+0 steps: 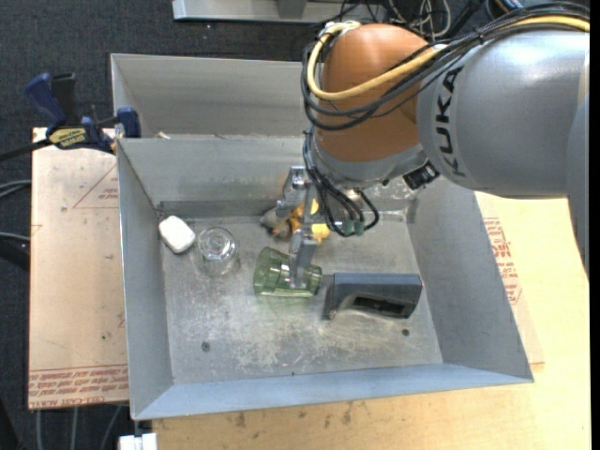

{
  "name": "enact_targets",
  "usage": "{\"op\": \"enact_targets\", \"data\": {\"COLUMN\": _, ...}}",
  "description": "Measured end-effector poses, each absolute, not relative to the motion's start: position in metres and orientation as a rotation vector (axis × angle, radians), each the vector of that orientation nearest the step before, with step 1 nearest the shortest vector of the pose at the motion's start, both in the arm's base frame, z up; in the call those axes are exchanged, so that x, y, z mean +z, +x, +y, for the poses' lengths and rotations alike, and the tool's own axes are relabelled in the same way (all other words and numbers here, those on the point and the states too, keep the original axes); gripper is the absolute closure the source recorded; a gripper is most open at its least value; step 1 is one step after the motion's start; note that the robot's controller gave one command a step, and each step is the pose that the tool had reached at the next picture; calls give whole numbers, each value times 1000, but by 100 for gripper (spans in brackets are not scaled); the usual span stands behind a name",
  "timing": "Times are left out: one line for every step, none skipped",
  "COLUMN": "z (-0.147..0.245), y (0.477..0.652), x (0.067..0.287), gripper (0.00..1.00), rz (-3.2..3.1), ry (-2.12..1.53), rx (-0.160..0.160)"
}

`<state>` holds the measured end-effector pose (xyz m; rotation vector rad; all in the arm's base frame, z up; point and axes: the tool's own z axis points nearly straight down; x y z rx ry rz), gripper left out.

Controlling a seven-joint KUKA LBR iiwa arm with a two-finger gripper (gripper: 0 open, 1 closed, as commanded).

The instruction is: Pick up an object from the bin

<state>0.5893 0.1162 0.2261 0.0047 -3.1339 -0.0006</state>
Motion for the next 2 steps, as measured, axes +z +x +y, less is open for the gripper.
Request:
{"op": "enact_targets", "data": {"z": 115, "y": 591, "x": 231, "gripper": 0, "rz": -3142, "ry": 0, "rx": -2}}
{"op": "enact_targets", "data": {"z": 94, "y": 581, "x": 173, "gripper": 0, "rz": -3147, "ry": 18, "rx": -4}}
